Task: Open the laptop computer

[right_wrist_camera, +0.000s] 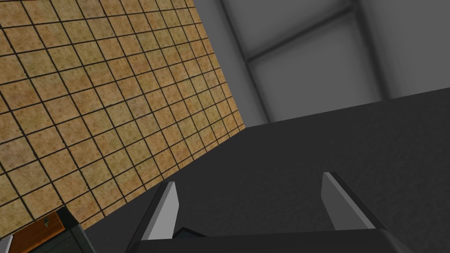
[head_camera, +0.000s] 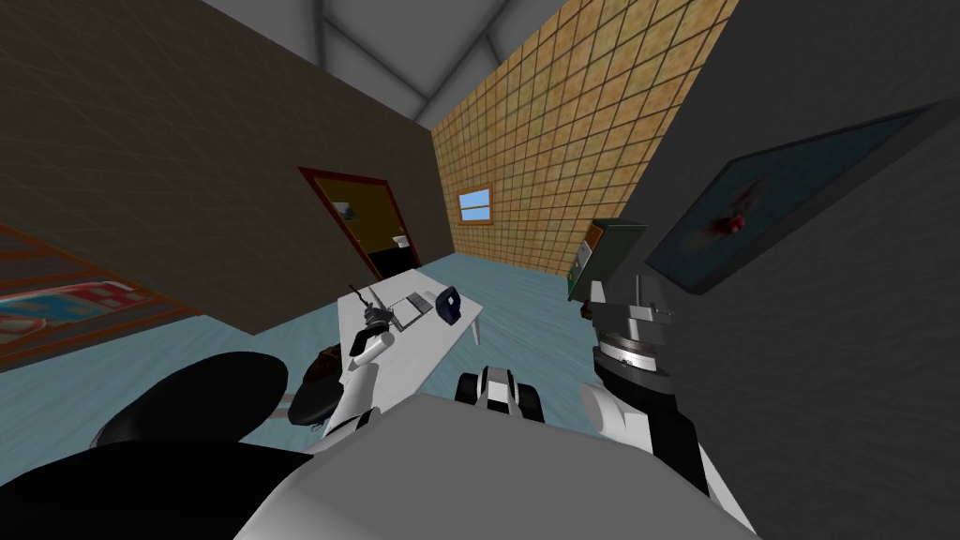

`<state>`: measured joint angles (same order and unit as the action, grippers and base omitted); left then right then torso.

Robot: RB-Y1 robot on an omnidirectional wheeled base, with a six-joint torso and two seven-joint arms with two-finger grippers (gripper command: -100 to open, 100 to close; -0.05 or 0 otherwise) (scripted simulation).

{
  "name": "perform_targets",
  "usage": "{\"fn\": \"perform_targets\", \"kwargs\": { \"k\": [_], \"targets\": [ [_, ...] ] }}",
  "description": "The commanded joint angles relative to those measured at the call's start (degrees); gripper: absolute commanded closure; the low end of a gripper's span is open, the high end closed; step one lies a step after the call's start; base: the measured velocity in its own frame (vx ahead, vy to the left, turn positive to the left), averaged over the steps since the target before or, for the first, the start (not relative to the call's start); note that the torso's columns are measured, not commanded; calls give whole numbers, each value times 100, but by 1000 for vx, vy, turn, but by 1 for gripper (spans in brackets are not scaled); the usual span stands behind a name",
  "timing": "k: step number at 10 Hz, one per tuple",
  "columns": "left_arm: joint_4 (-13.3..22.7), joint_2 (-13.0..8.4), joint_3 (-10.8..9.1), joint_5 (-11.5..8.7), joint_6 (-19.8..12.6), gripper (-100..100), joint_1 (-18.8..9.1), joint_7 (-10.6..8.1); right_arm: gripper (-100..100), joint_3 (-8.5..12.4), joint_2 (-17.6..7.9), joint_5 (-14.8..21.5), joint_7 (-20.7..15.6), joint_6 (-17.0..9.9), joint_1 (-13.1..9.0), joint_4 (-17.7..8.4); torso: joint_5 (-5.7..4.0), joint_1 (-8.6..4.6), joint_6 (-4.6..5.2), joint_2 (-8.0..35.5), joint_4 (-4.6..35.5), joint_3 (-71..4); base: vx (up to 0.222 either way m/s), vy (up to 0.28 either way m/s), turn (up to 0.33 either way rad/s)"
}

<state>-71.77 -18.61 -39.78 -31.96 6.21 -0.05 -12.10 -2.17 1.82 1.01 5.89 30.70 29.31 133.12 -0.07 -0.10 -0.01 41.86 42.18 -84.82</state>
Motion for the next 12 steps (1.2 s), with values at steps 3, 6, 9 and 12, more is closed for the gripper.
{"fn": "perform_targets", "kwargs": {
  "k": [3, 6, 9, 12],
  "targets": [
    [103, -214, -5, 215, -221, 100, 63, 212, 0, -1, 2, 0, 0, 0, 1, 0, 5, -11, 2, 23, 2, 17, 80, -59, 23],
    [274, -572, -12, 575, -571, 100, 171, 567, 0, -2, 2, 0, 0, 0, 1, 1, 40, 22, 40, -5, -14, 2, 166, -117, 31],
    [317, -726, -52, 671, -595, 100, 183, 650, 0, -2, 2, 0, 0, 0, 0, 0, 62, 44, 46, 4, -17, 11, 94, -113, 5],
    [664, -854, 86, 1084, -579, 100, 279, 973, 0, -1, 1, 0, 0, 0, 1, 0, 43, 49, -18, 14, -12, 14, 155, -74, 31]
  ]
}}
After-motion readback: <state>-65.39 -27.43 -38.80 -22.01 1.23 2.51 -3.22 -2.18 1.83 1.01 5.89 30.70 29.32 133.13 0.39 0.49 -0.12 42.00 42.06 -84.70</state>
